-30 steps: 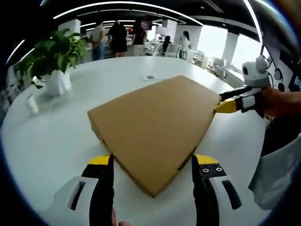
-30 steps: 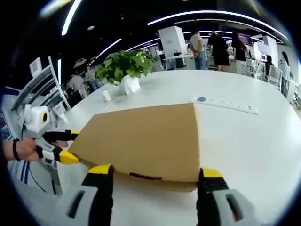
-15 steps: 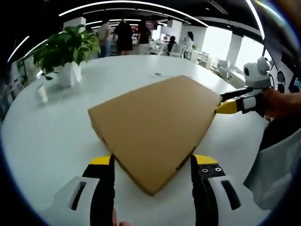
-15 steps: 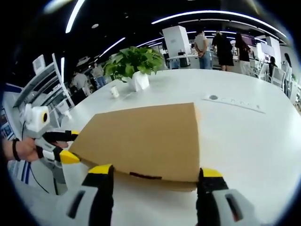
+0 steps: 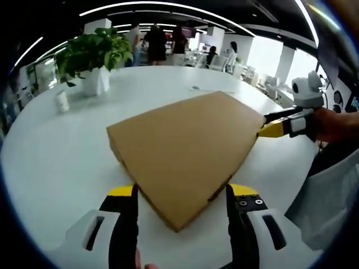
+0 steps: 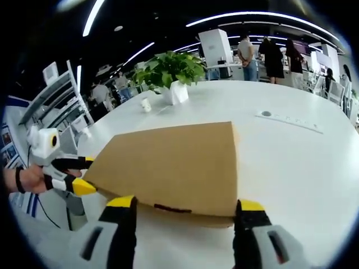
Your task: Operate the shoe box by opening the lid, removing the specified soft item, and placing it in the target area until the item is outside and the box remains undamaged.
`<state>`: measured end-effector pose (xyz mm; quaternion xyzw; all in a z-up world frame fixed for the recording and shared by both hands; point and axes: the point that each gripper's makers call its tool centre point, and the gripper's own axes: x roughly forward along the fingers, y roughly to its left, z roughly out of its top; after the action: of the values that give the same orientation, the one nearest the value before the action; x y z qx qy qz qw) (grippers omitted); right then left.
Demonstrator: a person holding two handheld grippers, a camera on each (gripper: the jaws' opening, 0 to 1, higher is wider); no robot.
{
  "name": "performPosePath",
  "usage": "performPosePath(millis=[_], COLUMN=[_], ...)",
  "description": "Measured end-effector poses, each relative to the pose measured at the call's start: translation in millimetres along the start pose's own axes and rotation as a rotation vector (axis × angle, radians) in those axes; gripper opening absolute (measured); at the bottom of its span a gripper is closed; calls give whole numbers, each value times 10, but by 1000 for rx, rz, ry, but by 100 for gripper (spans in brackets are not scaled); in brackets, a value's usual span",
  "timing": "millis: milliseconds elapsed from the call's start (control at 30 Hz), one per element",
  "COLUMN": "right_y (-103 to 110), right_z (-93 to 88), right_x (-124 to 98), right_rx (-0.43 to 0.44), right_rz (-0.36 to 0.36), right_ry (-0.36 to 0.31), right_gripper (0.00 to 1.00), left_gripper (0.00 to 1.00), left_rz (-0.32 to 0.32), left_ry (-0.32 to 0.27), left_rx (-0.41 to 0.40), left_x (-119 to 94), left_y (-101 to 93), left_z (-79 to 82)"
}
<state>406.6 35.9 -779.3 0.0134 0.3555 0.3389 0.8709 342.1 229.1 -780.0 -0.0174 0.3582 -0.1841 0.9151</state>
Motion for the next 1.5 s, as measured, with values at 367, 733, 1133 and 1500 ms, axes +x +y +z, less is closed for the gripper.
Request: performPosePath(millis=[367,733,1133,1500], right_y=[75,75,-27,-34], right_z=[-29,-97,-43,-20], right_x=[-14,-63,-77,-87], right_rx=[-13,-151,-226,-213], right_rz=[14,74,19,24], right_ry=[6,40,19,15], right_gripper=[69,68,53,52], left_gripper=[64,63,60,59], left_rz=[0,-15,3,-1], left_ry=[-9,-14,-6,-21], left_rx=[-3,29,75,56], left_x=[-80,-92,-93,-124], left_y=[5,16,25,5], left_z=[-73,-92,-118,-102])
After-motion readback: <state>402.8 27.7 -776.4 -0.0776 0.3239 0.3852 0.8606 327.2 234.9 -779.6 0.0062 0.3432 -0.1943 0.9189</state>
